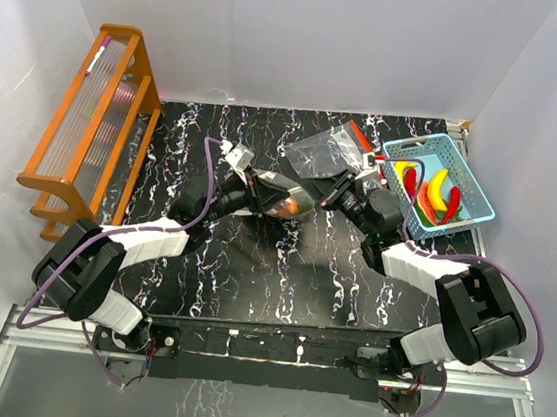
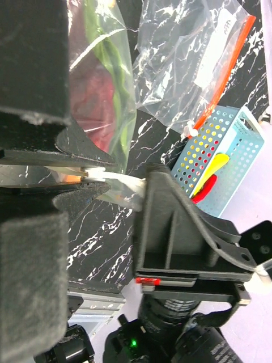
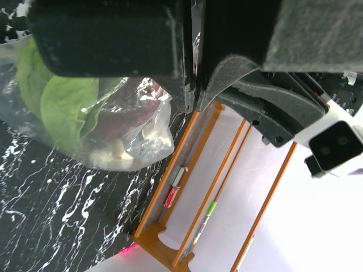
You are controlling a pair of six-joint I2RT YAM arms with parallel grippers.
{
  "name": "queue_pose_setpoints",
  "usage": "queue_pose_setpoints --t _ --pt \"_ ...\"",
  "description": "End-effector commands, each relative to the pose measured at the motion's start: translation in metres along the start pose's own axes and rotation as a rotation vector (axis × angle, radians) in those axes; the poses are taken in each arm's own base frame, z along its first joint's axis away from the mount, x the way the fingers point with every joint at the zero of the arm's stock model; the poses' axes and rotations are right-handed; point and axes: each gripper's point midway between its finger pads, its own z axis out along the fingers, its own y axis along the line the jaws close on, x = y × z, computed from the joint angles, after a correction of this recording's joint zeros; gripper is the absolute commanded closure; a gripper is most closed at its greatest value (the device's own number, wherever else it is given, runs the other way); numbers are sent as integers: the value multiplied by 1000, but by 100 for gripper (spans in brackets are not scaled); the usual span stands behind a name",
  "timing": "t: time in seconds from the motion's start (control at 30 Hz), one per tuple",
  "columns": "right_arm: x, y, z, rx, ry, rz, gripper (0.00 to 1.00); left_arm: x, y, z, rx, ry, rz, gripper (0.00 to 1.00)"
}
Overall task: Open the zip-top bag and remove the fake food
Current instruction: Unzip the zipper food storage bag at the center of the board.
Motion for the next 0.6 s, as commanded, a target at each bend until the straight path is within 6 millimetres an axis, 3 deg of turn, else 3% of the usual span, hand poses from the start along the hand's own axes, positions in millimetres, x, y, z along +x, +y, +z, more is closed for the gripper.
queue_pose_setpoints --t 0.0,0.23,0.33,0.43,0.5,0.57 --pt "-66 18 -4 -66 -139 -61 92 -16 -1 -14 -40 -51 40 100" --pt "-110 5 -23 -68 -187 -84 92 -7 3 -28 -80 -30 51 100" --pt "-107 2 -15 -62 -105 -109 90 -8 3 -32 -94 -38 53 100" --pt "-82 7 -8 -107 -57 -90 33 -13 3 -29 -89 -53 54 100" --pt "-62 11 -3 -130 -32 -72 15 -14 4 -25 -87 -59 44 100" --pt "-40 18 4 -150 -4 -69 8 -15 5 -20 -81 -65 35 100"
